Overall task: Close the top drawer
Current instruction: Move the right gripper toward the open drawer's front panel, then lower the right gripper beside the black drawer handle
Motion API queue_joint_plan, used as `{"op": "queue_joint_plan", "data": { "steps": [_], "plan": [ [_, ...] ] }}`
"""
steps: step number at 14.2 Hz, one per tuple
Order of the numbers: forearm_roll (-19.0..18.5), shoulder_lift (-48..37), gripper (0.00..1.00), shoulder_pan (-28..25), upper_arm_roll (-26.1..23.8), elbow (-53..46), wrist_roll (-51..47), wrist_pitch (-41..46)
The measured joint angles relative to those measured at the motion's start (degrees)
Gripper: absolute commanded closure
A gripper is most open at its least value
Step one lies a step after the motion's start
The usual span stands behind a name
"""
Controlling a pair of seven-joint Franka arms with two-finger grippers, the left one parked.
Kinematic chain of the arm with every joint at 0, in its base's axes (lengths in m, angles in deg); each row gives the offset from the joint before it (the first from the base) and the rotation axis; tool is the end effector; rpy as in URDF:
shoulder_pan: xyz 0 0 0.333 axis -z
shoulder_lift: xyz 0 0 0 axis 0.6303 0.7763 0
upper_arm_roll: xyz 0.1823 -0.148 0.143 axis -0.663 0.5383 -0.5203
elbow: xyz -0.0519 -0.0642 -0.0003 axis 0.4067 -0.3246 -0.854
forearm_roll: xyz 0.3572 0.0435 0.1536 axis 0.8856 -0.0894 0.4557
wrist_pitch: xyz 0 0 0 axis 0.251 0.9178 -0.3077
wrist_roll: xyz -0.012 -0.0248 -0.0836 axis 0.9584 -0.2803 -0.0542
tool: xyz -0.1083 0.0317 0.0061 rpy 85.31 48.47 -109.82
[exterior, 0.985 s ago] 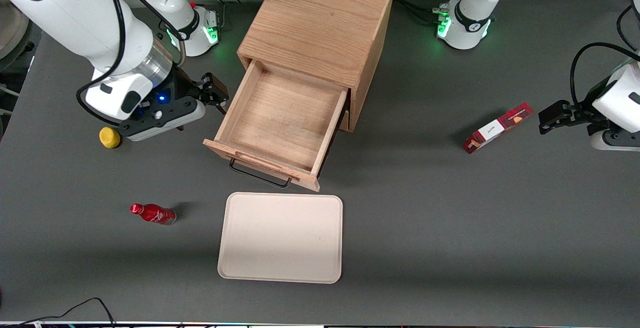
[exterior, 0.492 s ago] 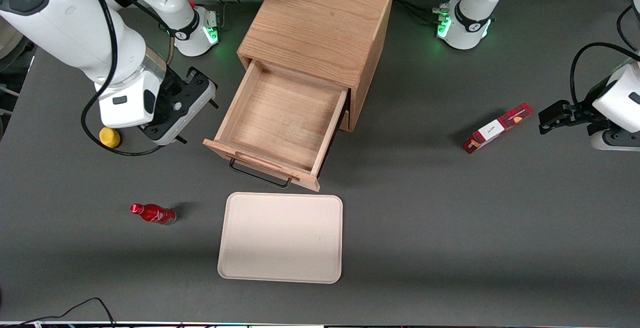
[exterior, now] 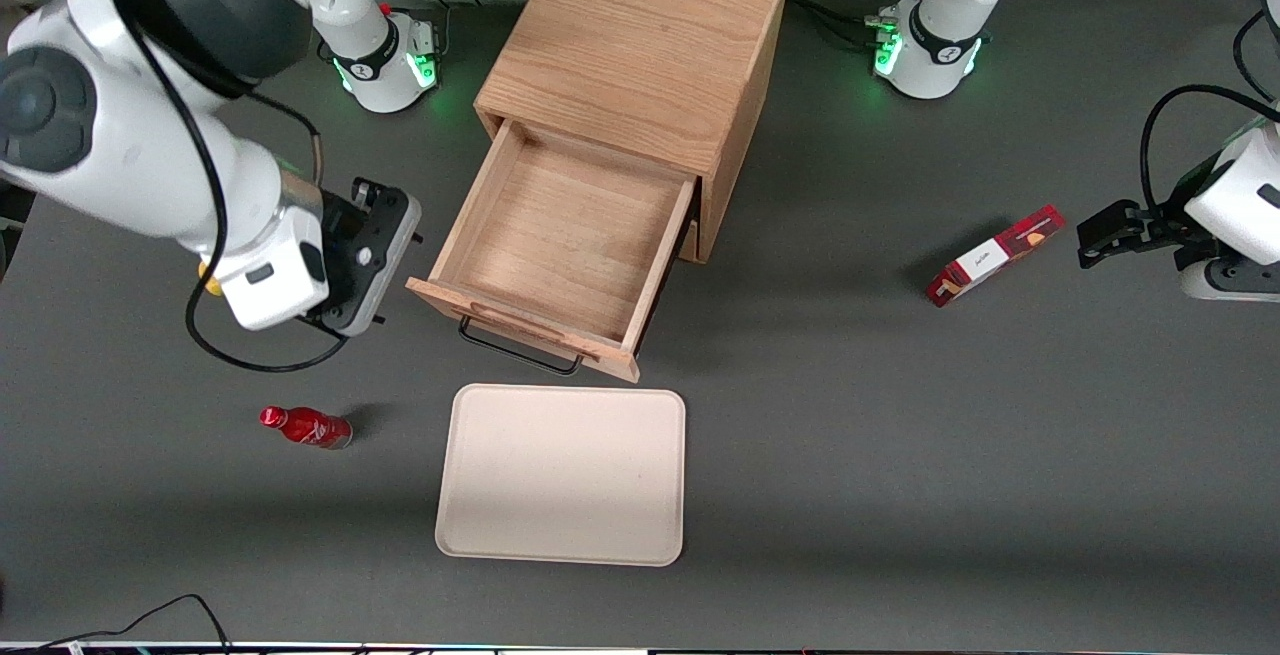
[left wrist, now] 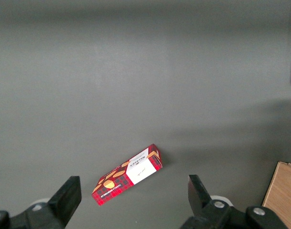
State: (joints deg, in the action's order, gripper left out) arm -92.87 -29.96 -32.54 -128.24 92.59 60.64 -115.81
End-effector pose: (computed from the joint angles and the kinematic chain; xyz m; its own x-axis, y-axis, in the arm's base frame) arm 0.6026 0.2386 0.5289 0.4219 0.9035 0.0753 0.8975 -0.4045 -0.1757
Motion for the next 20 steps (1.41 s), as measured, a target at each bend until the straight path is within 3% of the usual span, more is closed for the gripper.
{"op": "queue_joint_plan", "data": {
  "steps": [10,20],
  "plan": [
    [3.21,10.68,0.0,-0.2,-0.16,-2.32,-1.88,-0.12],
    [3.43,13.67,0.0,-0.56,-0.23,-3.81,-9.5,-6.65]
  ]
}}
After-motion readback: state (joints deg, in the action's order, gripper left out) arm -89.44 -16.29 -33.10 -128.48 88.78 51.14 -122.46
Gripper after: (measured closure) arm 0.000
